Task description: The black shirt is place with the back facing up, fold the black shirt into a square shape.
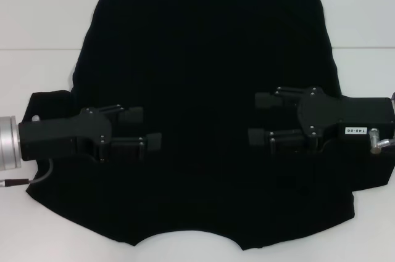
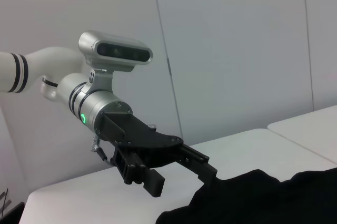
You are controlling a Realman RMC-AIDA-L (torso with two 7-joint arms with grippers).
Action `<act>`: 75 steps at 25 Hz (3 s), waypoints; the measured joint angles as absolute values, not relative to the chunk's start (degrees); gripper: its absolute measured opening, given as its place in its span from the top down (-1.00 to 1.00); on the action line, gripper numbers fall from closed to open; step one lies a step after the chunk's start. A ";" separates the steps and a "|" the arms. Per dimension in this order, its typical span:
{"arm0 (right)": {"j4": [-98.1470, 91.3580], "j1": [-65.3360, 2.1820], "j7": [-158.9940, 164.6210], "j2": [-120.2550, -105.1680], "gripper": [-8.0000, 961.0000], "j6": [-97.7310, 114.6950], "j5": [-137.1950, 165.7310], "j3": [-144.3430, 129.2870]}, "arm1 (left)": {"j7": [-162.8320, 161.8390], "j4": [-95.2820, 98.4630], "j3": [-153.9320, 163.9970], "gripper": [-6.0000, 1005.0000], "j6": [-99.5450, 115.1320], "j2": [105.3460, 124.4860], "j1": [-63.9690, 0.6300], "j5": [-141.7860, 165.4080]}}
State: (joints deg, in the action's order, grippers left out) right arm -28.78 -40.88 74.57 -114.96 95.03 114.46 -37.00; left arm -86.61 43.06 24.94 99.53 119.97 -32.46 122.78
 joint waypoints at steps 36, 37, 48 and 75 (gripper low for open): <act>-27.93 -43.15 75.58 -117.66 -0.84 88.56 110.82 -37.79 | -129.94 54.77 13.33 -0.80 77.17 117.30 -31.69 142.42; -27.96 -43.07 75.58 -117.57 -0.84 88.55 110.73 -37.78 | -130.71 54.73 13.43 -0.80 77.17 117.21 -31.88 143.39; -28.21 -42.62 75.58 -117.09 -0.84 88.63 110.56 -37.34 | -138.21 50.04 14.50 -0.80 73.81 116.79 -33.17 146.74; -28.30 -42.08 75.20 -116.98 -0.84 88.51 110.30 -36.36 | -139.33 43.15 16.70 -0.80 65.08 116.49 -35.09 149.91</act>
